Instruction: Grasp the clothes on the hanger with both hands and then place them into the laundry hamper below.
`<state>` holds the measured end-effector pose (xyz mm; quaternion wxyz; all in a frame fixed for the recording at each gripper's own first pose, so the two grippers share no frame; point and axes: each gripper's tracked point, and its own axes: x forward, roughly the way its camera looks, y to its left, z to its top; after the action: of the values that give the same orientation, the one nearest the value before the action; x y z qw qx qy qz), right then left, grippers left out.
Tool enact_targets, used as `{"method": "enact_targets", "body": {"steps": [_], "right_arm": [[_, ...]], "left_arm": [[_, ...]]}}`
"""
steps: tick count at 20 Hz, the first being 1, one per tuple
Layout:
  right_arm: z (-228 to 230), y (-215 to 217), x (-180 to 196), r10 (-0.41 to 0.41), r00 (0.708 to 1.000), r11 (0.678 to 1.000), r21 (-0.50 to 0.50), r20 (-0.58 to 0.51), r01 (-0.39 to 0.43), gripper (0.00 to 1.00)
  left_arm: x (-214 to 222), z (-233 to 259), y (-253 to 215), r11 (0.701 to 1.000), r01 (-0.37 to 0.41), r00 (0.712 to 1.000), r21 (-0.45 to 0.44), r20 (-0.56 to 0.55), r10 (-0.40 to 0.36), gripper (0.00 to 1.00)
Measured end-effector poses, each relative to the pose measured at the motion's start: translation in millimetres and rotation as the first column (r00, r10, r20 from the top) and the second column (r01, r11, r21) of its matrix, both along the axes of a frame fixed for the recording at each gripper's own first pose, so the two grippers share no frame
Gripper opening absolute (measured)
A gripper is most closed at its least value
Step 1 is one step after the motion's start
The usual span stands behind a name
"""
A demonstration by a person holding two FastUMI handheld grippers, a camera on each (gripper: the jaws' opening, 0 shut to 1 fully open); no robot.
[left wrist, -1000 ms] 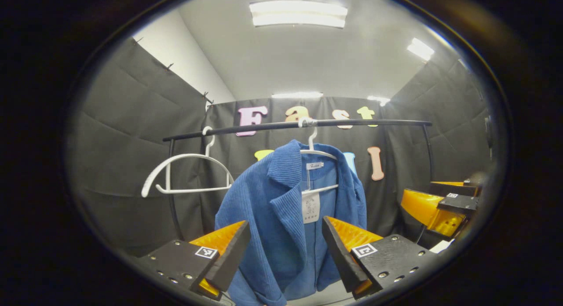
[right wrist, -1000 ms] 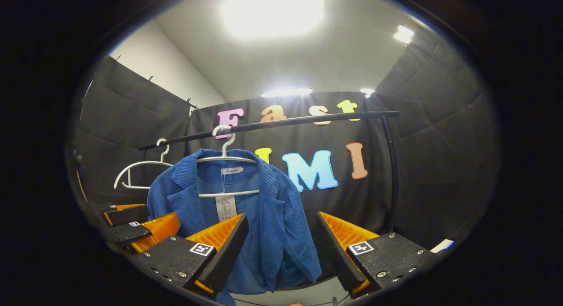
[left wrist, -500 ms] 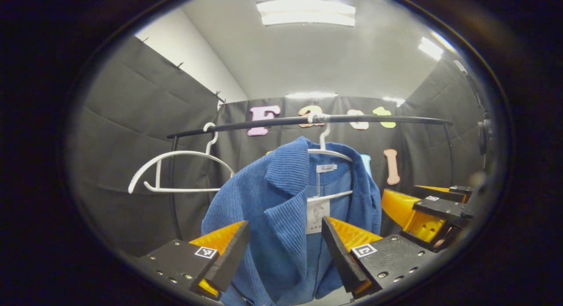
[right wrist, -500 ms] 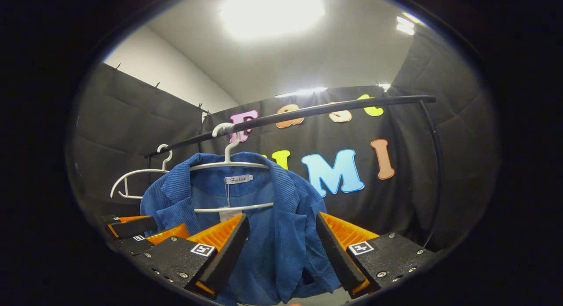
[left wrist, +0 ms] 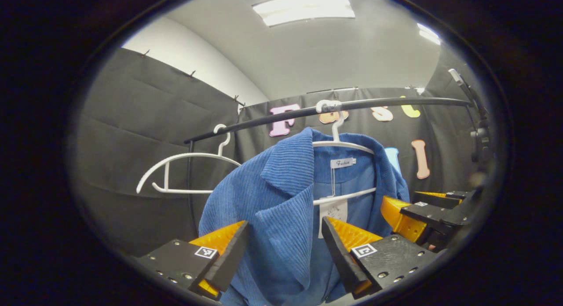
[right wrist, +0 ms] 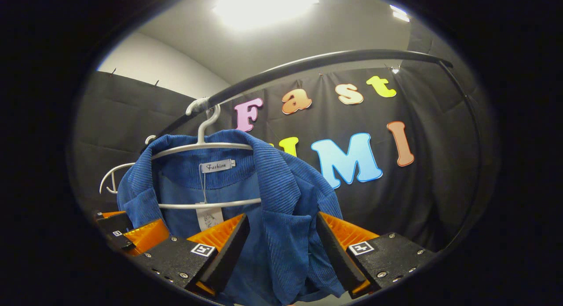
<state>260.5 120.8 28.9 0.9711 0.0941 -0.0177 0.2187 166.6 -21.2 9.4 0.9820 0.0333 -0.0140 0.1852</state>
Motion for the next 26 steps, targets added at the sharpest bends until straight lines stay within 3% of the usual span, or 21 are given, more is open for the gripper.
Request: {"method": "enact_targets", "body": {"steps": [3, 4, 5, 7, 10, 12, 13, 14, 15, 16, 17, 18, 22, 24, 26], "right_arm": [[-10.5, 9.1, 6.1, 0.044, 0.999, 0.999, 0.0, -0.019, -0.044, 0.94], [-11.0, 11.3, 7.9, 0.048, 0.999, 0.999, -0.004, -0.01, -0.048, 0.94], [-11.5, 13.8, 10.0, 0.048, 0.999, 0.999, -0.011, -0.002, -0.048, 0.92], [-16.2, 20.5, 14.1, 0.052, 0.999, 0.998, -0.025, 0.002, -0.052, 0.92], [-22.8, 26.2, 21.8, 0.052, 0.999, 0.998, -0.041, -0.009, -0.052, 0.85], [-22.5, 26.0, 30.5, 0.035, 0.999, 0.998, -0.047, -0.002, -0.035, 0.75], [-21.2, 28.5, 31.7, 0.043, 0.999, 0.998, -0.042, -0.001, -0.043, 0.6], [-20.3, 32.6, 31.7, 0.054, 0.999, 0.998, -0.036, -0.003, -0.054, 0.52], [-19.9, 33.5, 32.3, 0.055, 0.998, 0.998, -0.035, -0.001, -0.055, 0.31], [-17.1, 29.9, 33.7, 0.039, 0.999, 0.999, -0.033, 0.015, -0.039, 0.24], [-14.1, 28.5, 32.9, 0.039, 0.999, 0.999, -0.023, 0.027, -0.039, 0.08], [-11.9, 30.8, 30.4, 0.053, 0.998, 0.999, -0.006, 0.03, -0.053, 0.05], [3.6, 15.2, 29.5, 0.006, 0.998, 0.998, 0.057, 0.062, -0.01, 0.02], [17.1, 1.6, 30.3, -0.035, 0.995, 0.995, 0.096, 0.089, 0.027, 0.03], [29.3, -11.3, 37.6, -0.072, 0.992, 0.989, 0.138, 0.102, 0.057, 0.03]], "left_arm": [[4.9, -17.4, 3.8, 0.999, -0.05, 0.998, 0.011, -0.04, 0.051, 0.94], [6.9, -20.3, 5.7, 0.998, -0.062, 0.997, 0.01, -0.046, 0.062, 0.99], [7.4, -20.3, 8.3, 0.997, -0.075, 0.996, 0.012, -0.044, 0.075, 0.94], [10.2, -18.5, 14.4, 0.995, -0.098, 0.994, 0.019, -0.037, 0.098, 0.99], [10.5, -17.9, 18.8, 0.993, -0.115, 0.993, 0.035, -0.036, 0.116, 0.78], [10.2, -17.4, 17.6, 0.995, -0.1, 0.994, 0.031, -0.032, 0.101, 0.65], [8.9, -16.4, 22.2, 0.994, -0.108, 0.994, 0.032, -0.023, 0.108, 0.65], [7.1, -14.8, 24.5, 0.995, -0.103, 0.994, 0.021, -0.021, 0.103, 0.44], [6.8, -17.4, 25.5, 0.996, -0.092, 0.995, 0.011, -0.028, 0.093, 0.23], [9.2, -18.7, 21.9, 0.998, -0.066, 0.997, 0.0, -0.035, 0.066, 0.21], [3.2, -17.1, 27.5, 0.997, -0.077, 0.997, 0.007, -0.032, 0.077, 0.29], [4.5, -12.5, 30.3, 0.997, -0.08, 0.996, 0.011, -0.027, 0.08, 0.12], [-13.0, 10.5, 37.2, 0.997, -0.061, 0.998, 0.036, 0.013, 0.061, 0.0], [-27.2, 30.0, 39.9, 0.997, -0.06, 0.997, 0.049, 0.048, 0.057, 0.07], [-37.6, 45.9, 46.2, 0.996, -0.061, 0.996, 0.061, 0.073, 0.057, 0.02]]}}
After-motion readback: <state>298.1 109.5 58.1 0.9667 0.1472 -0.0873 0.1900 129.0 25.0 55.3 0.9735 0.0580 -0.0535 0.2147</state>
